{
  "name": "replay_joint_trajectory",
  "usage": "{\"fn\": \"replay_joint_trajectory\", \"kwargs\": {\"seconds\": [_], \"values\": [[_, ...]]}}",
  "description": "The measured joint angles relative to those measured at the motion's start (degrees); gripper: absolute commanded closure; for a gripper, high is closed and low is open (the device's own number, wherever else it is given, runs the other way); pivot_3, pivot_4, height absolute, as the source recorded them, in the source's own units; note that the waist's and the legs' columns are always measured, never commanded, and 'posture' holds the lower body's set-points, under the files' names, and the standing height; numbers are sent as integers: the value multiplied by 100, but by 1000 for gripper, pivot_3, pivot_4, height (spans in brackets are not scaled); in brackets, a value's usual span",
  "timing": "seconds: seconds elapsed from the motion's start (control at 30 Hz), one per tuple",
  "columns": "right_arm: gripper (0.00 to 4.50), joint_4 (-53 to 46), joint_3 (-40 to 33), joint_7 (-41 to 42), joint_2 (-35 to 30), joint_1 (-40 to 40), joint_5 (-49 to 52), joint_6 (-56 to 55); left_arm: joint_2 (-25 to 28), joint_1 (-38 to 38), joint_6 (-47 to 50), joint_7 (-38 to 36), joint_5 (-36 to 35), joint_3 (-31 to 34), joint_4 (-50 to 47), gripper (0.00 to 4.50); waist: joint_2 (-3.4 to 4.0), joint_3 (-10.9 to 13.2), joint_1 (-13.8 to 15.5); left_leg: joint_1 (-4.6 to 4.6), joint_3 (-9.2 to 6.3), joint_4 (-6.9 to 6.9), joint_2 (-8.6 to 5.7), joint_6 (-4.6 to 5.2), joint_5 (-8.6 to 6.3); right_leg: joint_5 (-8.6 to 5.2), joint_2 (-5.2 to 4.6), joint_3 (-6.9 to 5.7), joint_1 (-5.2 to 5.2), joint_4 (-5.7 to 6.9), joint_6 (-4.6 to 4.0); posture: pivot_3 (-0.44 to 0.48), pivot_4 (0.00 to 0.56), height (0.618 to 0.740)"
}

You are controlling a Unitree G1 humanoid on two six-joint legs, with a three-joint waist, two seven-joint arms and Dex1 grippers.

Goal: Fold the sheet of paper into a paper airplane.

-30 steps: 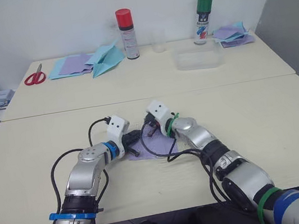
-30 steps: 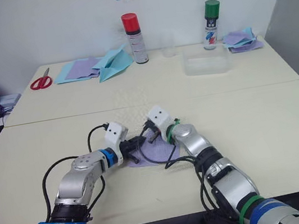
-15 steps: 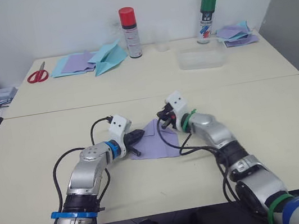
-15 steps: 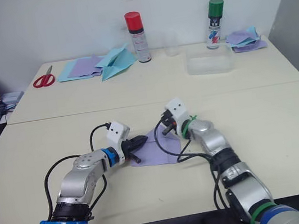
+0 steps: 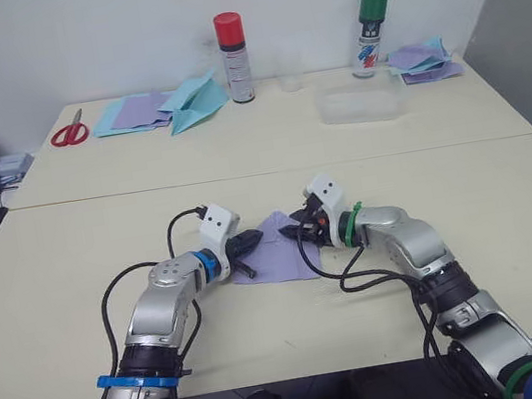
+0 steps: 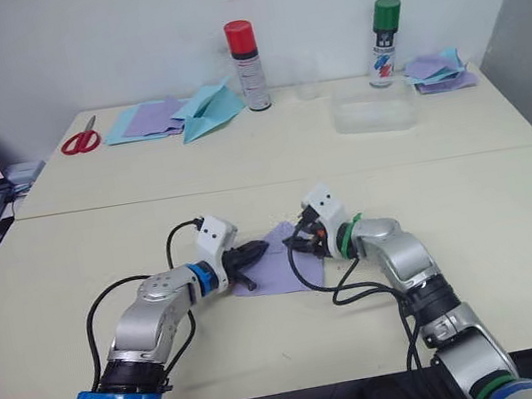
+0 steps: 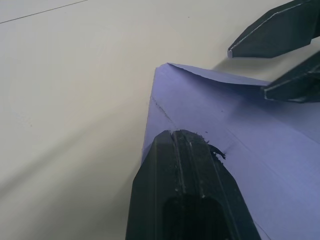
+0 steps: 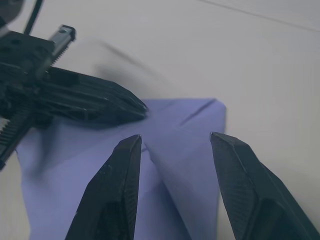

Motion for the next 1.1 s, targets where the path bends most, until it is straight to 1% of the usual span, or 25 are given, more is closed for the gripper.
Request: {"fn": "replay_joint_trajectory", "kwargs": {"seconds": [0.1,0.2,0.37,0.47,0.53,0.6,0.7,0.77,0.83,0.9,1.0,1.1], "values": [[2266,-375,-96,32,-327,121,234,804,3,6,-14,-14,0,-9,-3,4500,0,0,-1,-2,4,0,-4,0,0,-2,-6,4,0,-2,4,0,150,740],[2266,-835,-223,-30,-507,147,485,1726,6,19,-29,-3,21,-5,-5,4500,0,0,-3,-1,-3,-1,0,0,0,-2,-6,-1,0,-2,4,0,150,740],[2266,-1277,-354,-276,-499,141,723,2737,2,38,-79,5,61,-9,-6,4500,-1,-2,-2,1,-7,-2,0,0,0,-3,-5,-8,1,-1,4,0,150,740],[2266,-1367,-674,-501,-222,111,914,3379,-13,39,-92,17,78,-9,-1,4500,-2,-3,-3,2,-6,-2,0,0,0,-3,-5,-5,2,-1,4,0,150,740],[2266,-1337,-1024,-695,132,35,1023,3851,-28,43,-100,41,86,-6,0,4500,-2,-4,-6,2,-5,-1,2,0,0,-3,-5,-5,2,-1,4,0,150,740],[2266,-1184,-1511,-952,648,-109,1122,4379,-44,51,-105,59,92,10,-1,4500,-2,-4,-9,3,-6,-2,4,0,0,-3,-3,-6,0,1,3,0,150,740],[2266,-933,-2145,-1281,1198,-311,1154,4861,-77,72,-108,71,92,28,-19,4500,-1,-3,-10,2,-7,-2,4,0,0,-3,-2,-7,0,1,3,0,150,740],[2266,-736,-2587,-1452,1369,-498,1154,5080,-93,85,-112,72,92,33,-30,4500,-1,-3,-10,1,-5,-2,3,0,0,-3,-2,-6,0,0,3,0,150,740],[2266,-615,-2781,-1531,1332,-608,1155,5157,-98,91,-113,67,91,33,-39,4500,-1,-3,-12,0,-3,-2,2,1,0,-3,-2,-4,-1,-2,4,0,150,740],[2266,-591,-2642,-1489,1084,-608,1160,5027,-99,93,-114,65,91,33,-44,4500,0,-2,-13,-2,-1,-3,-1,1,0,-3,-2,-2,-1,-6,4,0,150,740],[2266,-589,-2244,-1336,596,-615,1168,4623,-98,102,-114,65,91,50,-43,4500,1,-2,-22,-1,2,-4,-3,1,-1,-3,0,1,-1,-7,4,0,150,740],[2266,-411,-2216,-1256,415,-825,1237,4508,-95,107,-117,64,92,74,-33,4500,4,0,-26,-1,0,-4,-3,1,-1,-3,2,0,-2,-6,4,0,150,740]]}}
